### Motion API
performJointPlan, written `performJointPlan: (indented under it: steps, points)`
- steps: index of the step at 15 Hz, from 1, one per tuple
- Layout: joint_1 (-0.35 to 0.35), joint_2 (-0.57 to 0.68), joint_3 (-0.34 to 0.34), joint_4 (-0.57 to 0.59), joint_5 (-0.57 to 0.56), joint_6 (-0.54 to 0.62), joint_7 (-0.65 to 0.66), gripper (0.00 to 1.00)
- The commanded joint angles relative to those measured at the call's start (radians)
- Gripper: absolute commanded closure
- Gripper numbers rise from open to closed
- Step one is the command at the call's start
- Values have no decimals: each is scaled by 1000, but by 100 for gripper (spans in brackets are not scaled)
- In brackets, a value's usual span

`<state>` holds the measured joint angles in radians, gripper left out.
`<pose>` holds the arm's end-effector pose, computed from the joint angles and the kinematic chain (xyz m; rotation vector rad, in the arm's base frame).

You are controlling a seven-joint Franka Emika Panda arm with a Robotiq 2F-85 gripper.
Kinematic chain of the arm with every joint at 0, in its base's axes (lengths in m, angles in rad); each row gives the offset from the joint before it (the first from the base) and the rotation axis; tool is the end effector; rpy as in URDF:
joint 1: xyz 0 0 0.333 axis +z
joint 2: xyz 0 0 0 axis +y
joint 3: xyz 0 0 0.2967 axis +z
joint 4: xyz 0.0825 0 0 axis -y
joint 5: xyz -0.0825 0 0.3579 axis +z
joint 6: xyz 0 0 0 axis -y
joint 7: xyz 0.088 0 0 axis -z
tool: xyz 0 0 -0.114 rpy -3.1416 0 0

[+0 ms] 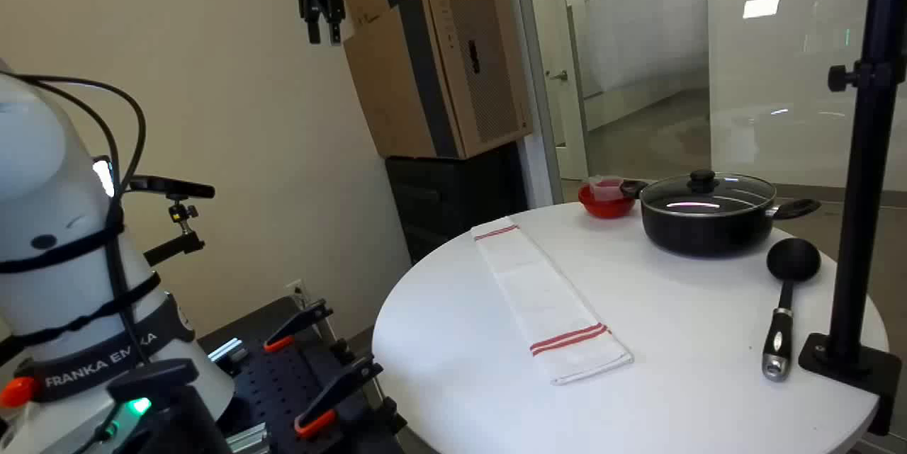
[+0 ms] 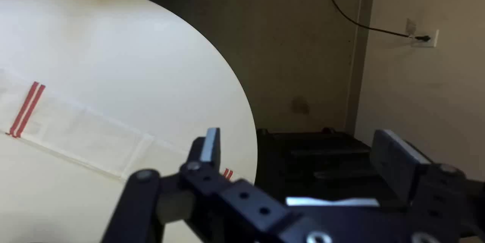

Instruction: Fold the white towel

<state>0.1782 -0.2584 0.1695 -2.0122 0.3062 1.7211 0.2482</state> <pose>0.4171 0.1900 0.5416 -2.8993 -0.0604 0.1583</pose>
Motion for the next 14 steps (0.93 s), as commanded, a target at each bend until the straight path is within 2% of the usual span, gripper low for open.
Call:
performJointPlan:
  steps: [1,10,14]
  points:
    - [-9,0,8,2,2,-2,-1,0]
    - [-9,0,7,2,2,-2,-1,0]
    - [-23,-16,6,-30,-29,95,2,0]
